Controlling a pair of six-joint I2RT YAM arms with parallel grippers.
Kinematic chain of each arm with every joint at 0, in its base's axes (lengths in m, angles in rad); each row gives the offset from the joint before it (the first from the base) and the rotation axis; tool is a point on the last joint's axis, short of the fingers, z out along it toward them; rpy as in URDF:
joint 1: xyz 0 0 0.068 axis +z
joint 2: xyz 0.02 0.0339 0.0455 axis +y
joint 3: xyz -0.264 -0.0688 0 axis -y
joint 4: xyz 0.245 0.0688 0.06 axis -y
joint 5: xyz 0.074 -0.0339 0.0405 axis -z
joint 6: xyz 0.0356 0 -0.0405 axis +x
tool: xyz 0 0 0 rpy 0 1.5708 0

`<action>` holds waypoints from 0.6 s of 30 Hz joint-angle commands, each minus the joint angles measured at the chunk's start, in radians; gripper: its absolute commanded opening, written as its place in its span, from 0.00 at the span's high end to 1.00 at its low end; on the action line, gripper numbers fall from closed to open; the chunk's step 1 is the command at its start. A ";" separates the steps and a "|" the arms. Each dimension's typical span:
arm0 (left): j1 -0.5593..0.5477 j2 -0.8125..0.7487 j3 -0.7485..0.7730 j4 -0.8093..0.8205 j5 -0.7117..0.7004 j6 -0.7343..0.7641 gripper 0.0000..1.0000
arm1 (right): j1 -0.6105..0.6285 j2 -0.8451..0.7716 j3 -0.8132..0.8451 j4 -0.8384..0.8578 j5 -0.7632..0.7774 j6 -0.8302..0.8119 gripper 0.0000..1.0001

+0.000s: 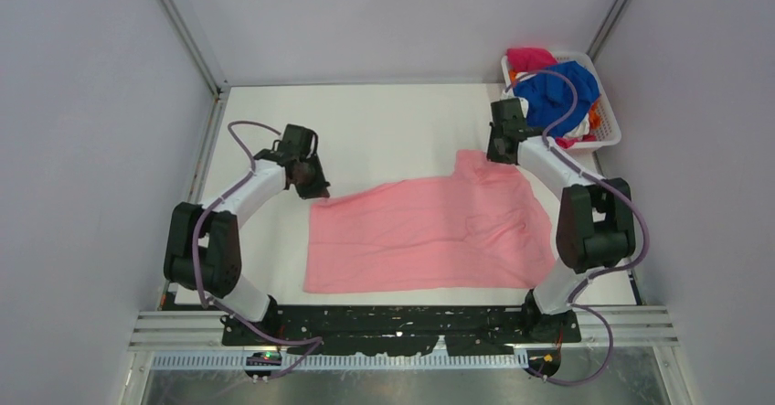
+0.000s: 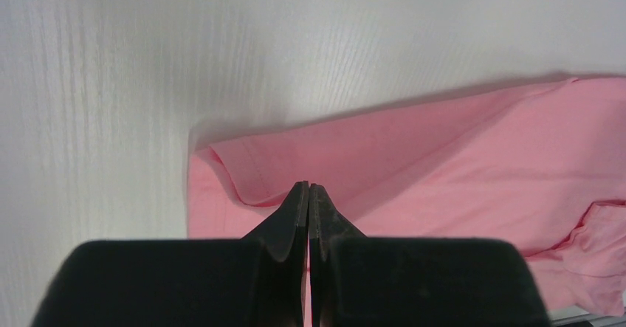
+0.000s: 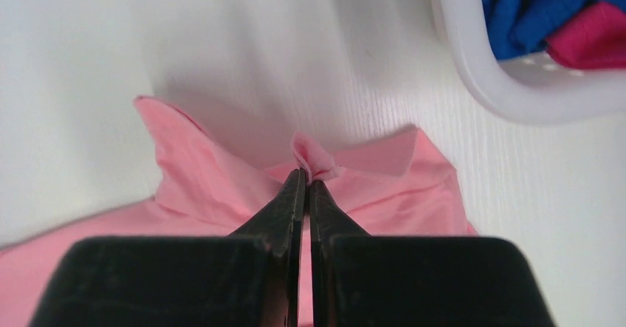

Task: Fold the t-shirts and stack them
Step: Fold the other side of the tshirt into a rectangle

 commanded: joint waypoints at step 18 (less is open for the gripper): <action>-0.013 -0.250 -0.215 0.057 -0.025 -0.030 1.00 | 0.094 -0.661 -0.421 -0.180 0.171 0.043 0.95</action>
